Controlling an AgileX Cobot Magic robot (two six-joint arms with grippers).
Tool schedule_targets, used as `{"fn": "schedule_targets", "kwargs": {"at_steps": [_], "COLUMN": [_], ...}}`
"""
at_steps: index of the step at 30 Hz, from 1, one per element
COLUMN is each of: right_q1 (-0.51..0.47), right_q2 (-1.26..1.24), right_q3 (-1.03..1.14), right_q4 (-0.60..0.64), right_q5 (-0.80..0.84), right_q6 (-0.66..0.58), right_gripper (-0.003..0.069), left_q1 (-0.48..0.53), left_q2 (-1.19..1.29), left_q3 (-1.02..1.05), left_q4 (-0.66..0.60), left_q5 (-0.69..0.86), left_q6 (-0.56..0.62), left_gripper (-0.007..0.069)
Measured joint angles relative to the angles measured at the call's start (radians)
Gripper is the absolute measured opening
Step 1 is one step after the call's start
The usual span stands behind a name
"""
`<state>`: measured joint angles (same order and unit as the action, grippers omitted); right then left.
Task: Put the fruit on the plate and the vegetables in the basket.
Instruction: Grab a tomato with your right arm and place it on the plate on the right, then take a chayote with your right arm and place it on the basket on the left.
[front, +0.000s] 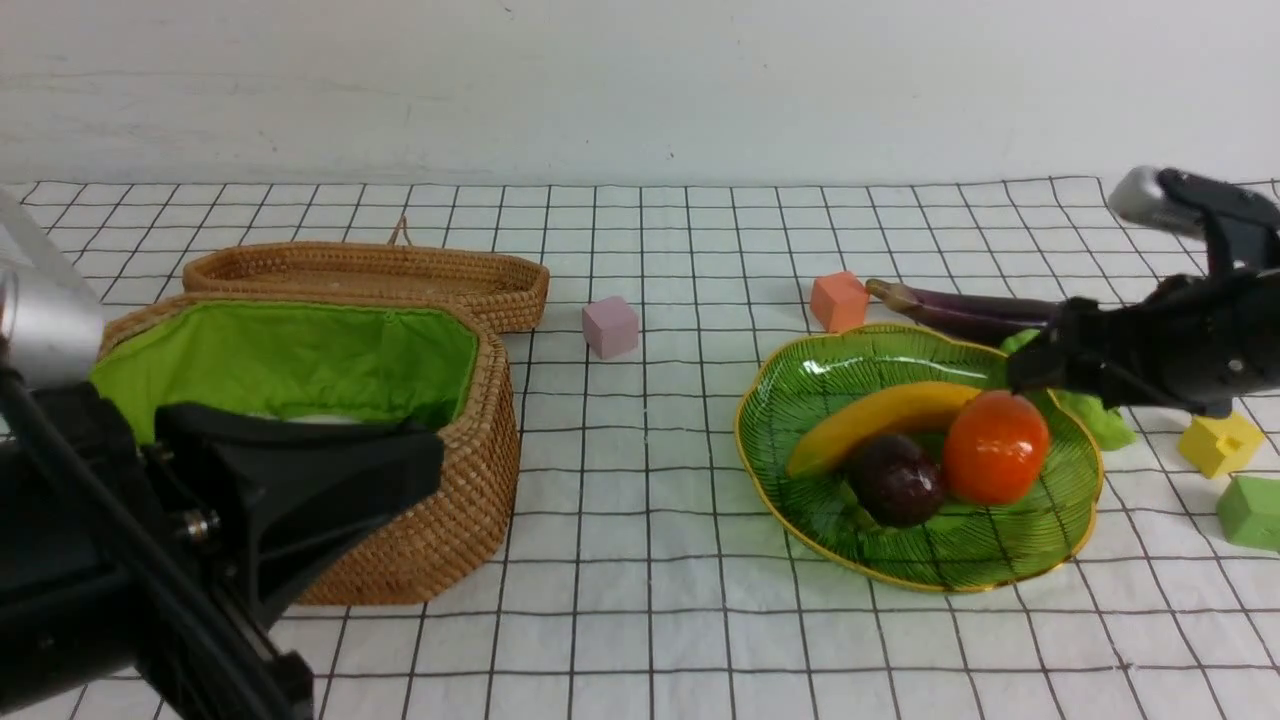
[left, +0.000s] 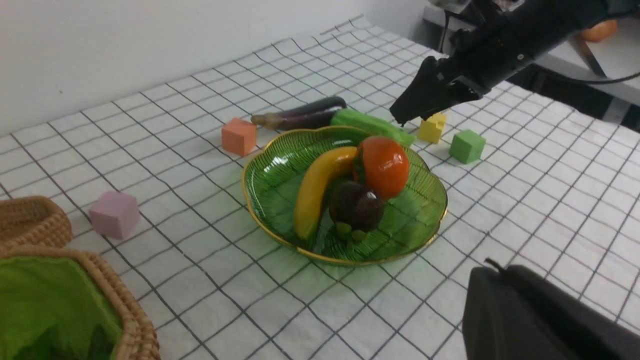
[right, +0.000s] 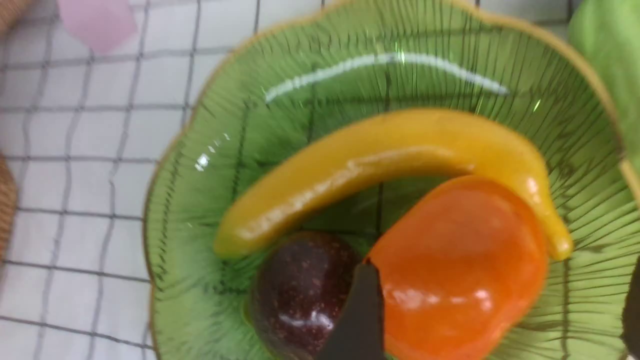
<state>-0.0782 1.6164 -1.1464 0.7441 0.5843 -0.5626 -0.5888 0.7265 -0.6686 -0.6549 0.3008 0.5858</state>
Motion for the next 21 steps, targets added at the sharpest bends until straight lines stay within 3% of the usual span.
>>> {"fn": "schedule_targets", "kwargs": {"at_steps": [1, 5, 8, 21], "right_q1": [0.000, -0.054, -0.057, -0.056], "right_q2": [0.000, 0.035, 0.124, 0.501], "right_q3": [0.000, -0.184, -0.286, -0.581], "right_q4": [-0.005, -0.138, -0.222, -0.300], "right_q5": [0.006, 0.120, 0.140, 0.207], "right_q6": [0.006, 0.101, 0.116, 0.123], "right_gripper": [0.0610, 0.0461, 0.0413, 0.0496], "left_q1": [0.000, 0.000, 0.000, 0.000], "left_q2": [0.000, 0.000, 0.000, 0.000], "left_q3": [0.000, 0.000, 0.000, 0.000], "left_q4": [-0.002, -0.054, -0.084, -0.091], "left_q5": [-0.008, -0.119, -0.185, -0.114], "left_q6": [0.000, 0.000, 0.000, 0.000], "left_gripper": [-0.0013, -0.0013, -0.0013, -0.0013]}}
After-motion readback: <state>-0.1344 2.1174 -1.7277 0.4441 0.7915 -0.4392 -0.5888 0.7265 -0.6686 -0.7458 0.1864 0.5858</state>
